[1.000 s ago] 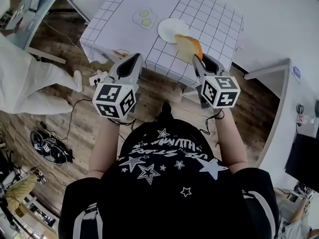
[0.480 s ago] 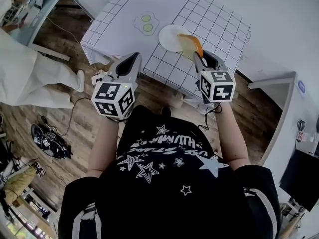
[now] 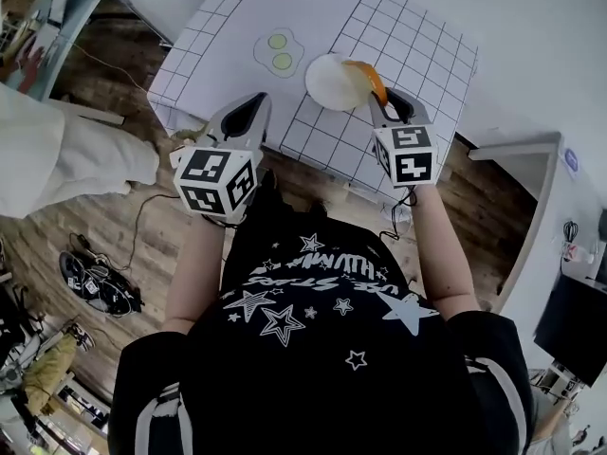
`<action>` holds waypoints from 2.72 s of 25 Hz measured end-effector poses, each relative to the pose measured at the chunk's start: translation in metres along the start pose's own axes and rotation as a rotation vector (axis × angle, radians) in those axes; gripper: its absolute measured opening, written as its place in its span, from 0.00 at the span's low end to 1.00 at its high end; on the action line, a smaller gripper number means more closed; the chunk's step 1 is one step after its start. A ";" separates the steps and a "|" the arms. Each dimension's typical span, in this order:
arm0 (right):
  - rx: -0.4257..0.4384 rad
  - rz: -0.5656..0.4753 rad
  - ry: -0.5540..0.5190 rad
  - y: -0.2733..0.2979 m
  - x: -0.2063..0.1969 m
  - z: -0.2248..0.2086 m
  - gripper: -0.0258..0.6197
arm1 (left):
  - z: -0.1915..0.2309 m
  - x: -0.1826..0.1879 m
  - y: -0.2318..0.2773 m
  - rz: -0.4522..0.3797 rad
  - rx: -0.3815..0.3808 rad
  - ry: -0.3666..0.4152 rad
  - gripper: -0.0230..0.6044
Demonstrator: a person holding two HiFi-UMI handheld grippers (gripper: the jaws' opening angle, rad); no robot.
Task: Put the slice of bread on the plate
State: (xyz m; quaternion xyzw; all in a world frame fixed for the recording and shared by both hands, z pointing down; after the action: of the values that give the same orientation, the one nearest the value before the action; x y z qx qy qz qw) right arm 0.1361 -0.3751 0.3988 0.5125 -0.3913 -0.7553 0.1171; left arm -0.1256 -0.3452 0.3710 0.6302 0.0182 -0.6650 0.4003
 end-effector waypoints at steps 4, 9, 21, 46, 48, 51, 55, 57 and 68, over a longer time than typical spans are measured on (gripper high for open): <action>-0.054 0.031 -0.060 0.016 0.015 0.003 0.19 | 0.024 0.018 0.018 0.004 -0.047 0.029 0.05; -0.170 0.088 -0.210 0.034 0.032 0.007 0.19 | 0.053 0.035 0.038 0.014 -0.107 0.052 0.05; -0.199 0.203 -0.462 0.060 0.041 0.048 0.19 | 0.095 0.053 0.077 0.067 -0.263 0.082 0.05; -0.152 0.362 -0.613 0.097 -0.014 0.116 0.21 | 0.119 0.033 0.098 0.176 -0.423 0.143 0.05; -0.173 0.365 -0.633 0.099 -0.017 0.117 0.21 | 0.121 0.033 0.098 0.178 -0.417 0.144 0.05; -0.195 0.358 -0.640 0.102 -0.020 0.121 0.22 | 0.122 0.032 0.096 0.180 -0.408 0.146 0.05; -0.182 0.327 -0.595 0.102 -0.022 0.120 0.23 | 0.119 0.029 0.095 0.185 -0.400 0.149 0.05; -0.159 0.314 -0.566 0.101 -0.022 0.119 0.24 | 0.116 0.028 0.095 0.189 -0.396 0.151 0.05; -0.095 0.215 -0.451 0.073 -0.037 0.097 0.26 | 0.083 0.020 0.089 0.191 -0.308 0.135 0.05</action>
State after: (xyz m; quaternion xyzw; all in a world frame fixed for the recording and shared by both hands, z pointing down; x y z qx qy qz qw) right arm 0.0523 -0.3568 0.4924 0.2806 -0.4240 -0.8512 0.1304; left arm -0.1426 -0.4596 0.4139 0.6035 0.0866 -0.5696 0.5513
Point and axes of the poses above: the fingertips, and each gripper's own axes: y forward along the fingers, z to its left, x out of its top, the point moved 8 cm from there along -y, backward along the fingers, and after that the axes turned 12 degrees about z, right-handed, at the moved point
